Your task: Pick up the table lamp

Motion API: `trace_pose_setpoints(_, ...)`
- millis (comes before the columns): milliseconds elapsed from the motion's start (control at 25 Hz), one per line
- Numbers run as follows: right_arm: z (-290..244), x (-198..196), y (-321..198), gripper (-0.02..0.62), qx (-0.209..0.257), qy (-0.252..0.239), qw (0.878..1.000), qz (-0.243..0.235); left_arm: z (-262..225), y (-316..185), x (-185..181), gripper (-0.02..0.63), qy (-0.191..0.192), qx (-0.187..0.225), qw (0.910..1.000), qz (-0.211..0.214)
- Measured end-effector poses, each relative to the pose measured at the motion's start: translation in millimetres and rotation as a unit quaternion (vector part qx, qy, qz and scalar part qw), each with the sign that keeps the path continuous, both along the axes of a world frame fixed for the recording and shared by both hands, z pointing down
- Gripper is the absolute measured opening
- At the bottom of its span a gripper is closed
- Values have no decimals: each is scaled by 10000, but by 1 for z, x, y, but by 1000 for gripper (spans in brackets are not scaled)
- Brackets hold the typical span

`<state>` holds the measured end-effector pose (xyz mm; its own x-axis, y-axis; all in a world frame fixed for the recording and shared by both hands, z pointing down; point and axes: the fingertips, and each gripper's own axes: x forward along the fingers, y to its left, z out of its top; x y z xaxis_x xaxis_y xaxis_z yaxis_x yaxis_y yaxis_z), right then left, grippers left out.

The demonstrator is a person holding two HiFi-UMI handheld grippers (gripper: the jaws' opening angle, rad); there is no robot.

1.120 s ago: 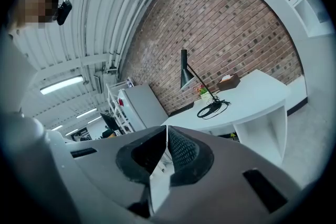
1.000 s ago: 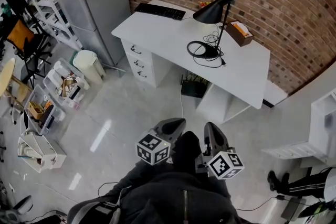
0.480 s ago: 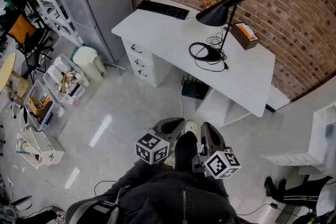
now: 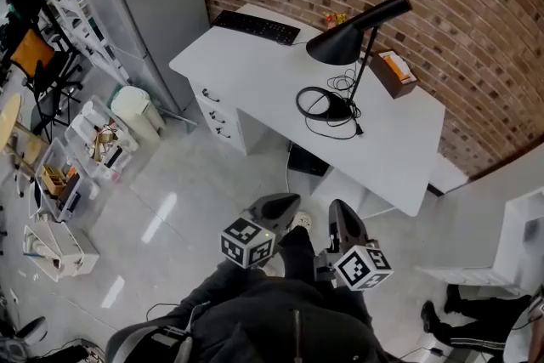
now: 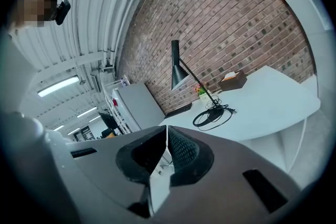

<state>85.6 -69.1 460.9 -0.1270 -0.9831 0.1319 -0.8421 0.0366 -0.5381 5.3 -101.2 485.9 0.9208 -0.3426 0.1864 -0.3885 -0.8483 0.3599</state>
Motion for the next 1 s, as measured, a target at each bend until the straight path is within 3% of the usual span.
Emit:
trace_pose_setpoints(480,7,73,-70,12,-87,67,9999,-13,-4,-93,56,0,-4,-55,9996,-279)
trace_pose_setpoints(560,8,89,-84,12,-85,100,9999,-22,-7,-107,71,0,139,-185,9993,-306)
trace_pose_setpoints(720,8,116,-112,12,-37,298,9995,-76,-24,-145,89,0,843,-696,9927,-501)
trace_pose_setpoints(1000,17,153,-156,12,44,591,9976,-346,-40,-201,114,0,1137,-623,9881,-826)
